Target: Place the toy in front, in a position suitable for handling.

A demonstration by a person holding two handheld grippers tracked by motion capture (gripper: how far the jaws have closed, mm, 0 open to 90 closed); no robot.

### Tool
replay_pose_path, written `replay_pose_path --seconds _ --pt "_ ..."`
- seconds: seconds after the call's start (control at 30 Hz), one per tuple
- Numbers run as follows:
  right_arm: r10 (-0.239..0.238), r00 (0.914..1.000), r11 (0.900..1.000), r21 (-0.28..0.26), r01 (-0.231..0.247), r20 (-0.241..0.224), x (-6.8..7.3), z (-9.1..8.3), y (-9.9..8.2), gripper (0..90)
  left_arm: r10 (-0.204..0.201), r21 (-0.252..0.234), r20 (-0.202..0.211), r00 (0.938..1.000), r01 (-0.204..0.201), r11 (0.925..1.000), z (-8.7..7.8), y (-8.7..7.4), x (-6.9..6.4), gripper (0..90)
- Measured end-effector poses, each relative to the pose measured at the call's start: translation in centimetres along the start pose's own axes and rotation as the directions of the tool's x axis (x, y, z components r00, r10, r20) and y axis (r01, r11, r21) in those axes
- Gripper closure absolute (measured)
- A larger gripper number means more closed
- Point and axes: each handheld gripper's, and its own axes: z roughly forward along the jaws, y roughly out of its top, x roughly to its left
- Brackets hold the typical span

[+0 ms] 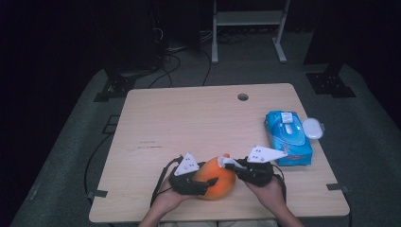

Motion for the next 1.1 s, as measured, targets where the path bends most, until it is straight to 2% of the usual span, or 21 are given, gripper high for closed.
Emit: replay_pose_path --seconds 0.03,0.07,0.13,0.23,0.27,0.3,0.33,0.37,0.47,0.53,0.6,0.63,0.67,0.7,0.77,0.83,0.9,0.97,1.03,1.1 --pt "0.017 0.9997 0.9998 0.003 -0.017 0.019 -0.4 -0.1 0.0 81.2 0.025 -0.003 -0.026 0.9993 -0.026 0.9997 0.2 0.1 -0.3 40.0" --pt "0.028 0.9988 0.9996 0.008 -0.029 0.040 -1.0 -0.2 -0.1 81.2 0.047 0.003 -0.030 0.9985 -0.047 0.9989 0.3 0.2 -0.5 40.0" --pt "0.063 0.9974 0.9980 0.002 -0.063 0.035 -1.4 -0.3 -0.5 81.2 0.059 0.006 -0.025 0.9980 -0.059 0.9983 0.4 0.2 -0.7 39.9" --pt "0.010 0.9999 0.9999 -0.009 -0.010 0.007 -0.1 -0.3 0.2 81.1 0.113 0.011 0.009 0.9936 -0.113 0.9936 0.5 -0.1 -1.3 39.8" --pt "-0.006 0.9999 1.0000 -0.003 0.006 0.009 0.1 -0.2 0.3 81.1 0.128 0.014 0.009 0.9917 -0.128 0.9916 0.5 -0.1 -1.5 39.9" --pt "-0.009 0.9998 0.9999 0.006 0.009 0.016 0.1 -0.2 0.3 81.2 0.149 0.022 0.009 0.9887 -0.150 0.9885 0.5 -0.2 -1.6 40.0" --pt "0.001 0.9998 0.9999 0.011 -0.001 0.018 -0.3 -0.1 0.2 81.2 0.153 0.022 0.014 0.9881 -0.153 0.9880 0.5 -0.2 -1.7 40.0" --pt "0.028 0.9993 0.9995 0.014 -0.028 0.024 -0.8 -0.1 -0.1 81.2 0.157 0.023 0.020 0.9874 -0.158 0.9873 0.4 -0.2 -1.6 40.0" --pt "0.097 0.9951 0.9951 0.020 -0.097 0.022 -2.2 -0.4 -0.8 81.2 0.134 0.014 0.046 0.9899 -0.134 0.9908 0.5 -0.4 -1.5 38.8" --pt "0.073 0.9972 0.9969 0.027 -0.073 0.015 -1.5 -0.5 -0.4 81.2 0.133 0.015 0.057 0.9895 -0.134 0.9909 0.6 -0.5 -1.4 37.7" --pt "0.034 0.9992 0.9993 0.018 -0.034 -0.019 -0.4 -0.4 0.2 81.2 0.118 0.013 0.065 0.9909 -0.119 0.9928 0.5 -0.6 -1.2 36.9" --pt "0.000 0.9999 0.9996 0.027 0.000 -0.012 0.2 -0.2 0.4 81.2 0.112 0.014 0.067 0.9914 -0.113 0.9935 0.5 -0.6 -1.1 36.6" --pt "-0.006 1.0000 0.9995 0.032 0.007 -0.007 0.2 -0.2 0.4 81.3 0.104 0.011 0.072 0.9920 -0.105 0.9944 0.4 -0.7 -0.9 36.3" --pt "0.007 1.0000 0.9995 0.031 -0.007 0.002 -0.3 -0.2 0.2 81.3 0.091 0.009 0.078 0.9928 -0.092 0.9957 0.4 -0.7 -0.8 36.1" --pt "0.071 0.9971 0.9971 0.026 -0.072 0.027 -1.8 -0.4 -0.3 81.3 0.084 0.007 0.084 0.9929 -0.085 0.9964 0.4 -0.8 -0.6 36.2" --pt "0.091 0.9945 0.9954 0.023 -0.093 0.051 -2.4 -0.7 -0.5 81.4 0.093 0.010 0.090 0.9916 -0.094 0.9955 0.3 -0.8 -0.6 36.2" --pt "0.084 0.9952 0.9963 0.016 -0.085 0.049 -2.1 -0.9 -0.2 81.4 0.093 0.008 0.094 0.9912 -0.094 0.9955 0.4 -0.8 -0.6 36.2" --pt "0.070 0.9971 0.9975 0.009 -0.070 0.029 -1.6 -0.9 0.1 81.4 0.098 0.009 0.099 0.9903 -0.100 0.9950 0.4 -0.9 -0.7 36.2" --pt "0.055 0.9982 0.9982 0.023 -0.056 0.024 -1.4 -0.6 0.0 81.4 0.105 0.013 0.099 0.9895 -0.107 0.9942 0.4 -0.9 -0.8 36.2" --pt "0.078 0.9965 0.9964 0.030 -0.079 0.029 -2.0 -0.5 -0.4 81.4 0.104 0.016 0.099 0.9896 -0.106 0.9942 0.3 -0.8 -0.8 36.2"
